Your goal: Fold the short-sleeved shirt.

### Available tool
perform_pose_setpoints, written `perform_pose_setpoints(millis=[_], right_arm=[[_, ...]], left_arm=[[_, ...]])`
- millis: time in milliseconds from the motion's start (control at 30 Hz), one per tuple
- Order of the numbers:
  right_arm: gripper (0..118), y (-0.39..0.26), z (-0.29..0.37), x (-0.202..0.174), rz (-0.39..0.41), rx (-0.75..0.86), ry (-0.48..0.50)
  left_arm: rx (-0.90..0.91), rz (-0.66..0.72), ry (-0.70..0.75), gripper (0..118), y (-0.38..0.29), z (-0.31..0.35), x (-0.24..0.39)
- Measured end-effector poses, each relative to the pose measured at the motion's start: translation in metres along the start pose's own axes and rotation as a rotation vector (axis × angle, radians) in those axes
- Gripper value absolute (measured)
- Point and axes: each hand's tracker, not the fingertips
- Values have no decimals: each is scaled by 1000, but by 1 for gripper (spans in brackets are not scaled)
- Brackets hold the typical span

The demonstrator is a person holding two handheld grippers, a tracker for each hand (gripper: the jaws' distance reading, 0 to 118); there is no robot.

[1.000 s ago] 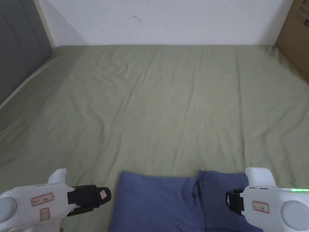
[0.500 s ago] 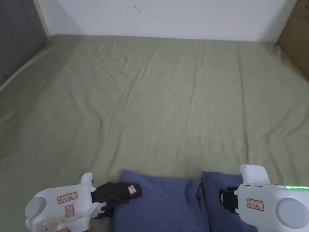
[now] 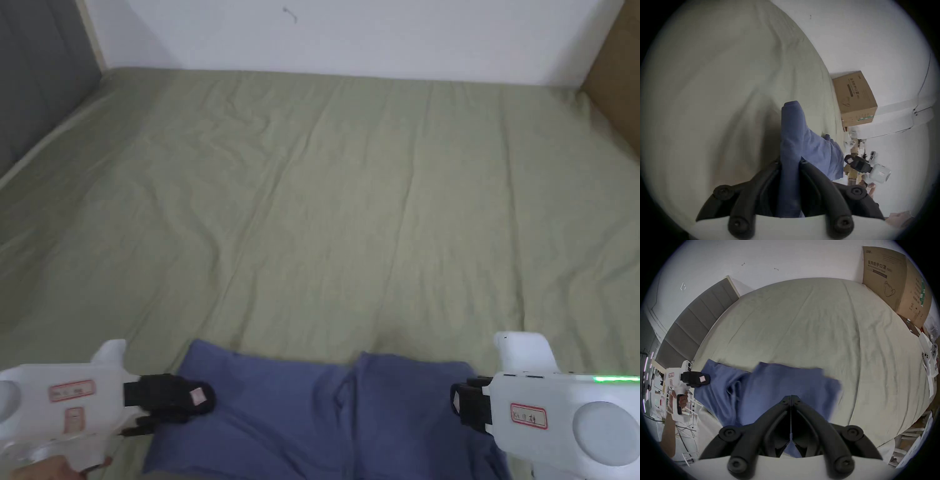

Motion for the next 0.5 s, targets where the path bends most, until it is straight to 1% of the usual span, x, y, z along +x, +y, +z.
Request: perform_pose_setpoints(millis=[67,100,267,400,433,500], right_arm=[[0,-3,-1,4,-1,-4,-7],[0,-5,-1,6,-3,-6,-10],[0,-13,1,14,-38,-14,-4],[0,-19,4,21,-47,-13,-5],[0,-21,4,24,-50,-11,-4],[0,-22,5,29,-56,-7,-1]], left_arm=[[17,-15,56,12,9,24,-10],[31,-1,89,12,12,36,-14],[64,29,188,12,10,71,-7],[81,26,168,12,2,73,13],[100,58,156,12,1,73,21],[119,56,80,12,-4,75,42]])
